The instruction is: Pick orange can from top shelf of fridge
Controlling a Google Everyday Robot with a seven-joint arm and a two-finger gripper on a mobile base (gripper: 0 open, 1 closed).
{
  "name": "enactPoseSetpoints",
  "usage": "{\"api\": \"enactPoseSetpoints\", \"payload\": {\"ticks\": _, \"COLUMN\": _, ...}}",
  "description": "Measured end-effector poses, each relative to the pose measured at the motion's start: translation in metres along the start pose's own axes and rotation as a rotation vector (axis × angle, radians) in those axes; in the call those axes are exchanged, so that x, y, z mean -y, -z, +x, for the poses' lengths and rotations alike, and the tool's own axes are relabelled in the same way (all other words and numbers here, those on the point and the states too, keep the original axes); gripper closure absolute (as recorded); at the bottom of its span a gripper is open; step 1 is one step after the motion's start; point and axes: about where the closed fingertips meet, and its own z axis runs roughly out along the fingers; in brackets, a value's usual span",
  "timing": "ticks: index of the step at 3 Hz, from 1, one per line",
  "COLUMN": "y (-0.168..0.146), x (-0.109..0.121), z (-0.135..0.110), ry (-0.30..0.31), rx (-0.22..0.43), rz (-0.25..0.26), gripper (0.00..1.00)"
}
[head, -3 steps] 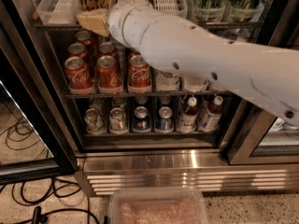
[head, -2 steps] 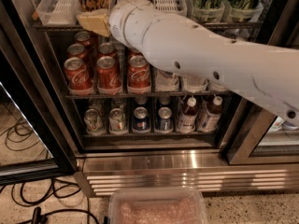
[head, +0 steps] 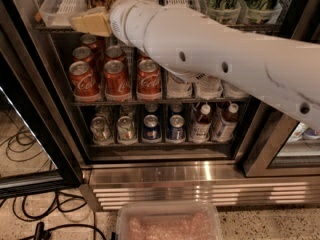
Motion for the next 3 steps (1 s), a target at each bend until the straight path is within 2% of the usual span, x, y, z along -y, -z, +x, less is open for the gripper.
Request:
{"api": "enactPoseSetpoints", "payload": {"ticks": 2, "y": 0.010, "x": 0.005, "z": -0.005, "ry": 0.024, "rx": 0.011, "rz": 0.023, "gripper": 0.00}}
{"api": "enactPoseSetpoints", "payload": {"ticks": 3, "y": 0.011, "x": -0.001, "z": -0.031, "ry": 0.047, "rx": 0.047, "rz": 0.004, "gripper": 0.00}}
